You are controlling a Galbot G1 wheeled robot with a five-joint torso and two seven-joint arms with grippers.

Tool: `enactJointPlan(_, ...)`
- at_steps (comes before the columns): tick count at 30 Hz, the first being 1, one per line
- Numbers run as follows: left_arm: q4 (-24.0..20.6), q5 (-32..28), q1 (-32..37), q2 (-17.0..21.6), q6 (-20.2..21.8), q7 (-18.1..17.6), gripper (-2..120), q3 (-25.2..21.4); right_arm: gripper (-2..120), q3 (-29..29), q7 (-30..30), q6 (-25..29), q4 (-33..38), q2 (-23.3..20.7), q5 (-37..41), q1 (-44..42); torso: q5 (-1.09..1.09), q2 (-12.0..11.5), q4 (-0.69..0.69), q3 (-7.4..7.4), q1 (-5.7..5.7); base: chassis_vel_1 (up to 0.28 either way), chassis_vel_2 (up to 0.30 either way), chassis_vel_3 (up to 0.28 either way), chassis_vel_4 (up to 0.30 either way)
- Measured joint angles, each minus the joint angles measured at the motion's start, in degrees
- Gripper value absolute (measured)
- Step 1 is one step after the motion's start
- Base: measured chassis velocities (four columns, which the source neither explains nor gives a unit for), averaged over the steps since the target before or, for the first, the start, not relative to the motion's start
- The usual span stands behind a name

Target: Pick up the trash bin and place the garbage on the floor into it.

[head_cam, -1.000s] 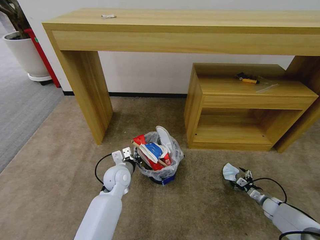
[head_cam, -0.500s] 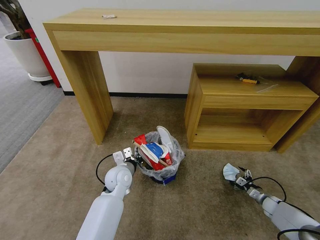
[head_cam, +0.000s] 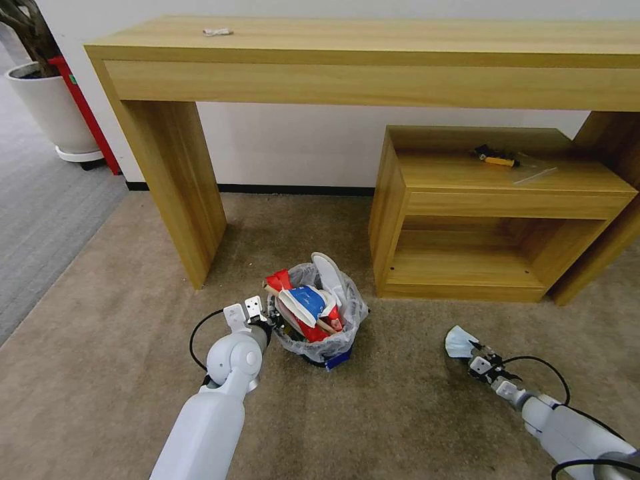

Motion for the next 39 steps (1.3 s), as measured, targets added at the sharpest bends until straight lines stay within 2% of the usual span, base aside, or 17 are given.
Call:
enactJointPlan(1,0.0,0.0,0.0,0.0,0.0,0.0,0,0.0,33,0.0,0.0,0.0,0.0,0.0,0.0,0.0,0.0,0.0,0.0,0.0,0.0,0.0,0.0,0.0,0.0)
enactJointPlan(4,0.02,0.0,0.04,0.06,0.0,0.03,0,-0.07,18,0.06,0.13,0.0,0.37,-0.13,0.01,-0.08,0.0,0.0,0.0,0.0,0.0,0.0,0.0,0.0,0.0)
enactJointPlan(6,0.05,-0.01,0.03,0.06,0.0,0.05,0,-0.09,15,0.06,0.15,0.0,0.57,-0.22,0.01,-0.08,0.0,0.0,0.0,0.0,0.0,0.0,0.0,0.0,0.0)
enactJointPlan(7,0.1,-0.01,0.01,0.03,0.0,0.05,0,-0.1,9,0.06,0.16,0.08,0.93,-0.41,0.02,-0.09,0.0,0.0,0.01,-0.01,0.0,0.0,0.0,0.0,0.0)
enactJointPlan(9,0.1,-0.01,0.01,0.03,0.0,0.05,0,-0.1,9,0.06,0.16,0.1,0.98,-0.44,0.03,-0.09,0.0,0.0,0.01,-0.01,0.0,0.0,0.0,0.0,0.0)
enactJointPlan(10,0.33,0.05,-0.09,-0.01,0.0,0.08,0,-0.13,0,0.06,0.19,0.57,2.29,-1.11,0.18,-0.2,0.0,0.0,0.01,-0.01,0.0,0.0,0.0,0.0,0.0)
enactJointPlan(12,0.63,0.12,-0.29,0.0,0.0,0.16,0,-0.1,0,-0.23,0.17,1.05,6.29,-2.61,1.59,-0.54,0.01,0.0,0.01,-0.02,-0.01,0.0,0.0,0.0,0.0)
enactJointPlan(17,0.78,0.07,-0.43,0.23,0.03,0.17,0,-0.08,0,-0.84,-0.82,2.18,10.83,-4.64,2.99,-0.54,0.0,0.0,0.02,-0.02,0.0,0.0,0.0,0.0,0.0)
enactJointPlan(20,0.91,0.03,-0.52,0.33,0.08,0.12,0,-0.07,0,-2.23,-4.02,4.05,17.04,-7.08,7.91,-0.04,0.0,0.0,0.0,-0.02,-0.01,0.0,0.0,0.0,0.0)
enactJointPlan(21,0.91,0.03,-0.52,0.33,0.08,0.12,0,-0.07,0,-2.23,-4.02,4.05,17.04,-7.08,7.91,-0.04,0.0,0.0,0.0,-0.02,-0.01,0.0,0.0,0.0,0.0)
enactJointPlan(24,1.15,0.18,-0.57,0.04,0.09,0.0,0,0.02,0,-3.64,-7.96,5.09,25.71,-10.16,16.15,0.26,0.0,0.01,0.04,-0.02,-0.01,0.0,0.0,0.0,0.0)
enactJointPlan(25,1.15,0.18,-0.57,0.04,0.09,0.0,0,0.02,0,-3.64,-7.96,5.09,25.71,-10.16,16.15,0.26,0.0,0.01,0.04,-0.02,-0.01,0.0,0.0,0.0,0.0)
enactJointPlan(28,1.15,0.32,-0.59,-0.13,0.23,-0.28,0,0.27,0,-4.05,-10.1,5.75,33.29,-12.91,21.63,0.06,0.01,0.01,0.02,-0.02,-0.01,0.0,0.0,0.0,0.0)
enactJointPlan(31,1.14,0.33,-0.59,-0.08,0.29,-0.42,0,0.37,0,-4.08,-11.42,5.99,35.9,-14.16,23.23,0.06,0.01,0.01,0.02,-0.02,-0.01,0.0,0.0,0.0,0.0)
enactJointPlan(32,1.09,0.31,-0.6,-0.04,0.41,-0.58,0,0.44,0,-4.09,-12.66,6.29,38.61,-15.38,24.7,0.07,-0.01,0.01,0.0,-0.02,-0.01,0.0,0.0,0.0,0.0)
enactJointPlan(33,1.11,0.21,-0.9,-0.04,0.74,-1.02,0,0.67,0,-4.48,-15.7,7.94,44.48,-18.26,26.56,0.8,0.0,0.0,0.0,-0.01,-0.01,0.0,0.0,0.0,0.0)
enactJointPlan(39,1.87,0.16,-1.47,-0.03,0.92,-1.15,0,0.96,0,-5.38,-20.42,9.74,51.8,-23.44,29.69,3.32,0.0,0.02,0.02,-0.02,-0.02,0.0,0.0,0.0,0.0)
